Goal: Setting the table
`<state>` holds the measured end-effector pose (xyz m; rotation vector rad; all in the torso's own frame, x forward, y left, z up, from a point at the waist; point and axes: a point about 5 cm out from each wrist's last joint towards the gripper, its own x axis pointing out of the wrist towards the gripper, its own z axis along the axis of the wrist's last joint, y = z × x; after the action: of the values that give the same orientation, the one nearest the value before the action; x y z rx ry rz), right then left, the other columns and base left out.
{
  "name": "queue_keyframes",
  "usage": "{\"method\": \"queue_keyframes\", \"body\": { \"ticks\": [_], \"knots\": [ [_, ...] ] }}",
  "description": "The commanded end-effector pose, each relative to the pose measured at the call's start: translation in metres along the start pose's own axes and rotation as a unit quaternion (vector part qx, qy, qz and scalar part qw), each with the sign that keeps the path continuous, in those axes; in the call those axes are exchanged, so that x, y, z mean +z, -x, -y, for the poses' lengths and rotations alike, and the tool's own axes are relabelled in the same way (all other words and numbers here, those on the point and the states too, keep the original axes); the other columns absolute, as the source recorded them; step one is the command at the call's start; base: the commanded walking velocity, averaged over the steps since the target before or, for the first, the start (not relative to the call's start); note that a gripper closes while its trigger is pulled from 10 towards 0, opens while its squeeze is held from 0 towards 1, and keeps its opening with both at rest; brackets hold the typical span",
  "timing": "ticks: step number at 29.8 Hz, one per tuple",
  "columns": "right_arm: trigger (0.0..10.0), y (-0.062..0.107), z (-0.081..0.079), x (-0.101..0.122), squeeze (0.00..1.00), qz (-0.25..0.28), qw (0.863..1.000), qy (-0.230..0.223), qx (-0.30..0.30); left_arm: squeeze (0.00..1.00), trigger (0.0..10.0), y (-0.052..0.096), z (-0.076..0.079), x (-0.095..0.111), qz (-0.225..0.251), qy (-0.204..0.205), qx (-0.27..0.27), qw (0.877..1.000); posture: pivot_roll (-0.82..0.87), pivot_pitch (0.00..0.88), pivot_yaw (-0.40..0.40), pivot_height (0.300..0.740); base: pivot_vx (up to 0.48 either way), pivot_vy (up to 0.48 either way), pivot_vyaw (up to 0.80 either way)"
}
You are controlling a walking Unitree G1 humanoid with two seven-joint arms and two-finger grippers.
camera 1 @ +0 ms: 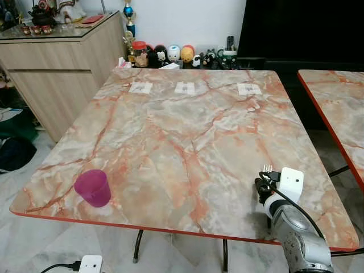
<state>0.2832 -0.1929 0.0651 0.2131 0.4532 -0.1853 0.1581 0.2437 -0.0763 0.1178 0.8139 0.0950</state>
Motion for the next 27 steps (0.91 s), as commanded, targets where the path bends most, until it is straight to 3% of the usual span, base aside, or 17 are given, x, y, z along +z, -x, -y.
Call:
{"method": "queue_keyframes", "body": {
  "ticks": [1, 9, 10, 27],
  "knots": [
    [10.0, 0.002, 0.002, -0.001, 0.00, -0.007, 1.000, -0.001, -0.005, 0.00, 10.0, 0.002, -0.001, -0.004, -0.007, -0.004, -0.001, 1.000, 0.00, 0.003, 0.019, 0.740, 0.000, 0.000, 0.00],
    [10.0, -0.002, 0.004, -0.011, 0.00, -0.039, 0.999, 0.003, -0.005, 0.00, 10.0, 0.002, -0.001, -0.005, -0.010, -0.003, -0.001, 1.000, 0.00, 0.002, 0.018, 0.740, 0.000, 0.000, 0.00],
    [0.0, -0.002, 0.004, -0.011, 0.00, -0.040, 0.999, 0.004, -0.003, 0.00, 10.0, 0.002, -0.001, -0.005, -0.011, -0.003, -0.002, 1.000, 0.00, 0.002, 0.018, 0.740, 0.000, 0.000, 0.00],
    [0.0, -0.003, 0.001, -0.014, 0.00, -0.044, 0.999, 0.008, 0.007, 0.00, 10.0, 0.002, 0.000, -0.008, -0.017, -0.002, -0.004, 1.000, 0.00, 0.002, 0.017, 0.740, 0.000, 0.000, 0.00]
  ]
}}
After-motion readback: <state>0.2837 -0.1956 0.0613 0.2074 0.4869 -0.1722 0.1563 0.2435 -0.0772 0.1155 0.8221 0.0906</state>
